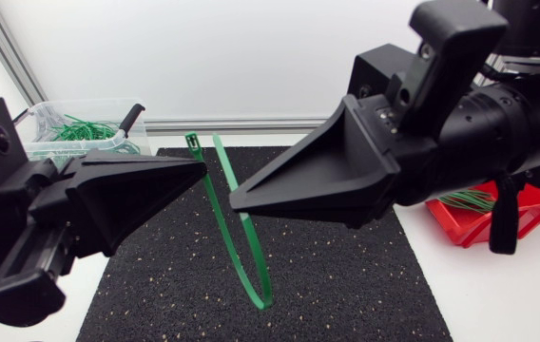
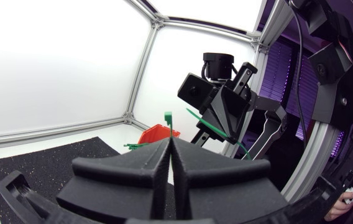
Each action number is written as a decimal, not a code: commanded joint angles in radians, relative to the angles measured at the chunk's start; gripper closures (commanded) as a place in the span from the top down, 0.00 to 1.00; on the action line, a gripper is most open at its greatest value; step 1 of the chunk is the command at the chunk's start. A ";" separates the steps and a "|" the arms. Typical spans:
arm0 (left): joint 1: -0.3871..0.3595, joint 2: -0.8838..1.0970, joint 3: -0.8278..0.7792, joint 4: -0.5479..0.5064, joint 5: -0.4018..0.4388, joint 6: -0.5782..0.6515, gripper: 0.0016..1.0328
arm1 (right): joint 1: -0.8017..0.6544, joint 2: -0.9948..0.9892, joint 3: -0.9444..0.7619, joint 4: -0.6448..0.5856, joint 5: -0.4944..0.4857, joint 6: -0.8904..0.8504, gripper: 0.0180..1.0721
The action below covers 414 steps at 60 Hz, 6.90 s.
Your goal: Take a green cable tie from the red box, thread the tail through the head to close it, then place it in the transparent bin on the left.
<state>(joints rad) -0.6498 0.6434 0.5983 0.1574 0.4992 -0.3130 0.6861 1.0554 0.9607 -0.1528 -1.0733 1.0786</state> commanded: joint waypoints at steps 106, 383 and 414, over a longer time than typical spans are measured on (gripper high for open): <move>-0.062 -0.011 -0.042 0.025 -0.014 0.052 0.03 | 0.020 0.060 -0.016 0.038 0.006 0.038 0.05; 0.527 0.441 0.236 0.013 -0.553 0.606 0.03 | -0.364 0.341 -0.065 0.236 0.862 -1.080 0.96; 0.880 0.990 0.979 -0.383 -0.539 0.489 0.03 | -0.431 0.210 -0.132 0.200 0.914 -1.115 0.96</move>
<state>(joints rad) 0.2062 1.5120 1.4792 -0.1577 -0.0414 0.2081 0.2611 1.2930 0.8661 0.0624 -0.1669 -0.0093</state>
